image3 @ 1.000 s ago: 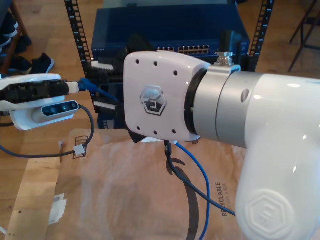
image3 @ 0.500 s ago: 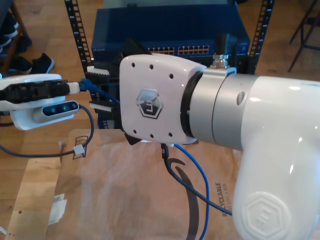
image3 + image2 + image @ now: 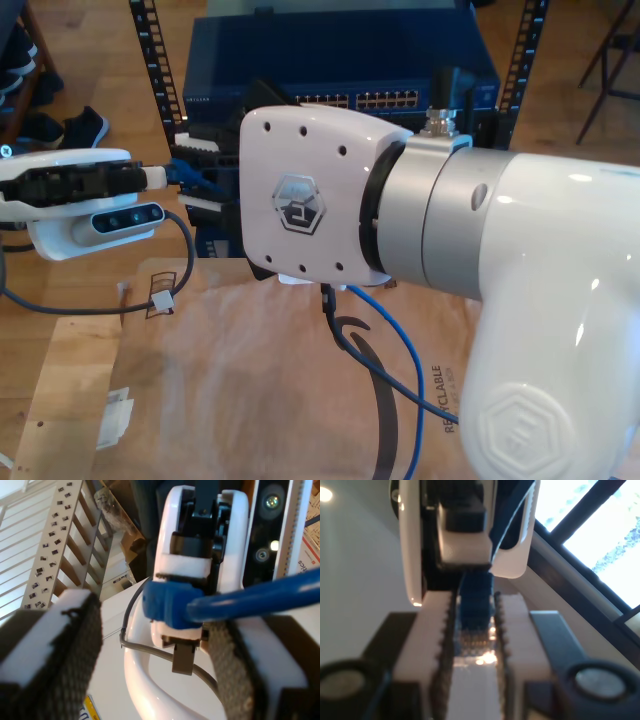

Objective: Grab the cable and plug it in

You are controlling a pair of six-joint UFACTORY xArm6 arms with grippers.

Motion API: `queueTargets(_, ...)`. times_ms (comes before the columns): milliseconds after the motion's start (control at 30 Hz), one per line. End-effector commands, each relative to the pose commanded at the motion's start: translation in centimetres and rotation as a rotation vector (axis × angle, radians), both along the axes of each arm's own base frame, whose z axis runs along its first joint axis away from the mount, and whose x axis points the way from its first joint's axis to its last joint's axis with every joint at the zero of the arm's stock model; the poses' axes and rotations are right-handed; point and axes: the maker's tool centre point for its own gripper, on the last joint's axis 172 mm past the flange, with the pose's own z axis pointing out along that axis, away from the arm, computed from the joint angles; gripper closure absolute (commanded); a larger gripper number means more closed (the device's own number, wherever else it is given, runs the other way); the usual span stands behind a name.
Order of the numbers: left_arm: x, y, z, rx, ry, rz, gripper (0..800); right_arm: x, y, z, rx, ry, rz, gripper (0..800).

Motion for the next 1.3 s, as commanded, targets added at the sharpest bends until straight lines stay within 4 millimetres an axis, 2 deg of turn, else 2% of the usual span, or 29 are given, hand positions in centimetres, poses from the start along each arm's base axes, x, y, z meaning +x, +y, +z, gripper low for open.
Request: queueTargets(1300, -0.18, 0.01, 0.07, 0.005, -0.002, -0.008, 792, 0.07, 0.33, -0.65, -0.010, 0.007, 0.002, 686)
